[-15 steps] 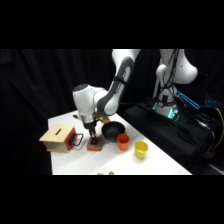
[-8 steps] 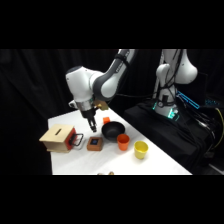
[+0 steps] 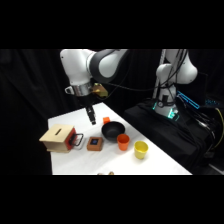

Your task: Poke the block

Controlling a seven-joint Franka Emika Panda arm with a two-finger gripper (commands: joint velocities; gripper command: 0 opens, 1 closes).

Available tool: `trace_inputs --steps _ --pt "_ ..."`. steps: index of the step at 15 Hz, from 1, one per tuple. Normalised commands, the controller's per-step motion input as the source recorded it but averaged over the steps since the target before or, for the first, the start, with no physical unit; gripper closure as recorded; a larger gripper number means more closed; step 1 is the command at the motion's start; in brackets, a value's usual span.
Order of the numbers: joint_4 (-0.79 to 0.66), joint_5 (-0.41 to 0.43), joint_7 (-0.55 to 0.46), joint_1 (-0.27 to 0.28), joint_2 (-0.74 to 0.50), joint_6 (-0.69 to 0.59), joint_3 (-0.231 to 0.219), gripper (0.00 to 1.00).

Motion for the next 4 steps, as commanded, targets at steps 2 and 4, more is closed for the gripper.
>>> trace_inputs --steps 2,4 --pt "0.0 0.102 -0.08 -0.054 -0.22 -0.18 0.013 0.0" --pt "0.06 0.171 -0.11 -0.059 -0.15 -0.24 0.035 0.0"
